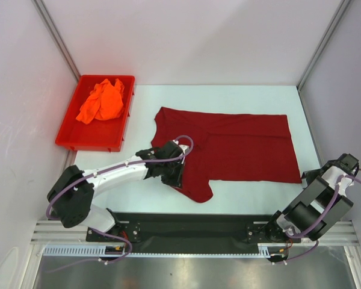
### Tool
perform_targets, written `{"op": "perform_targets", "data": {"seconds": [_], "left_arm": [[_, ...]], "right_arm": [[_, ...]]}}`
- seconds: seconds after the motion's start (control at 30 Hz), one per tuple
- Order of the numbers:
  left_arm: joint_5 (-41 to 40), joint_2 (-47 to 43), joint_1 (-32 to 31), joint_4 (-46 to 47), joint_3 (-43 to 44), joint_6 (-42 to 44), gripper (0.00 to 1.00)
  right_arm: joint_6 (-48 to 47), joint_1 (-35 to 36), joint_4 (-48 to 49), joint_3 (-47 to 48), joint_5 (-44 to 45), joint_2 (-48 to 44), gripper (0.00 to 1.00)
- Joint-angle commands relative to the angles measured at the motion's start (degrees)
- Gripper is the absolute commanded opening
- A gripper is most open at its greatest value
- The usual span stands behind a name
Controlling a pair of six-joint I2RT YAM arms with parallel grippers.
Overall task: Fold and stack the t-shirts
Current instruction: Fold the tshirt
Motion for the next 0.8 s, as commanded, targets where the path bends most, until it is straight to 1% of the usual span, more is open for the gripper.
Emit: {"op": "perform_targets", "data": {"seconds": [0.0, 0.13, 0.4, 0.53, 0.77], "left_arm": [[1.05, -0.80, 0.90, 0.46, 1.69, 1.00, 0.00], [1.14, -0.97, 1.07, 0.46, 1.51, 0.64, 0.00], [0.96, -1.94, 1.16, 1.08, 0.55, -0.94, 0.00], [0.79, -2.29, 1.16, 1.52, -0.42, -1.73, 0.00], [0.26, -4.31, 1.16, 1.69, -2.00, -3.39, 0.00]], "right_arm": [[0.13, 0.01, 3.87, -0.15, -0.22, 1.23, 0.47], [-0.22, 0.28, 5.19, -0.15, -0.66, 2.82, 0.46], [0.66, 3.53, 6.42, -0.32, 0.30, 4.31, 0.45], [1.28, 4.06, 6.34, -0.41, 0.83, 5.46, 0.40], [0.23, 3.35, 5.11, -0.41, 2.85, 6.16, 0.37]]}}
